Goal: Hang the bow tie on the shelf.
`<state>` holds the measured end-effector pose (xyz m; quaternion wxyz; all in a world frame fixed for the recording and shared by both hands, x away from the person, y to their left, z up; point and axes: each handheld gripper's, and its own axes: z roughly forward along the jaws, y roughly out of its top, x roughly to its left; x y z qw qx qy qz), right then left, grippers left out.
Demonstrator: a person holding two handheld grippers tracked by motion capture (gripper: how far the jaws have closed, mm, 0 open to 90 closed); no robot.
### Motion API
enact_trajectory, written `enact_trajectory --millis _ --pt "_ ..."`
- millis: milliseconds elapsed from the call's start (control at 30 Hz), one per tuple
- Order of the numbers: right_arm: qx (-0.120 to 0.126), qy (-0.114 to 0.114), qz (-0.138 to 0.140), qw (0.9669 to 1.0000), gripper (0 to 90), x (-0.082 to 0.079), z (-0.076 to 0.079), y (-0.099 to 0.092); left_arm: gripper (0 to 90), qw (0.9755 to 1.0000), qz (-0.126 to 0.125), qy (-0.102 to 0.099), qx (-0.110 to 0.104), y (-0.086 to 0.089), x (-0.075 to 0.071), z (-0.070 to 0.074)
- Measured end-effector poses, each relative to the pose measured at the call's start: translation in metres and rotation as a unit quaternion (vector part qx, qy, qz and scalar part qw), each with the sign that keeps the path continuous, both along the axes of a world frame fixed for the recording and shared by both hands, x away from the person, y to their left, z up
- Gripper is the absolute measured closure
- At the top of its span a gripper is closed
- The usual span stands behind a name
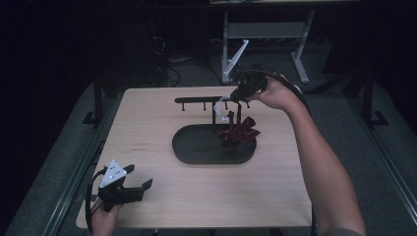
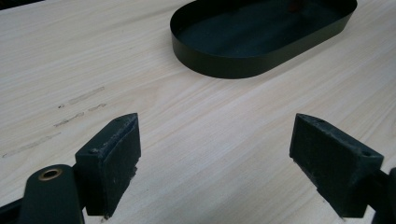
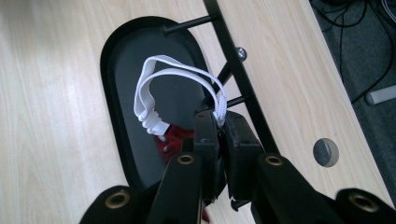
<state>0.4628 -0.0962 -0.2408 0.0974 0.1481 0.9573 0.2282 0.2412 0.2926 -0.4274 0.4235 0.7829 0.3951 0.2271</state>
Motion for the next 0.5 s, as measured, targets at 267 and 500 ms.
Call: enact_trajectory --millis 267,500 --pt "-0.007 0.005 -0.01 0.9999 83.7 0.01 -0.007 0.002 16.1 1.0 0.0 0.0 0.0 0.0 0.0 0.0" --pt "-0.01 0.009 -0.021 0.9997 83.7 0.016 -0.009 0.002 16.1 1.0 -0.001 0.0 0.0 0.0 0.0 0.0"
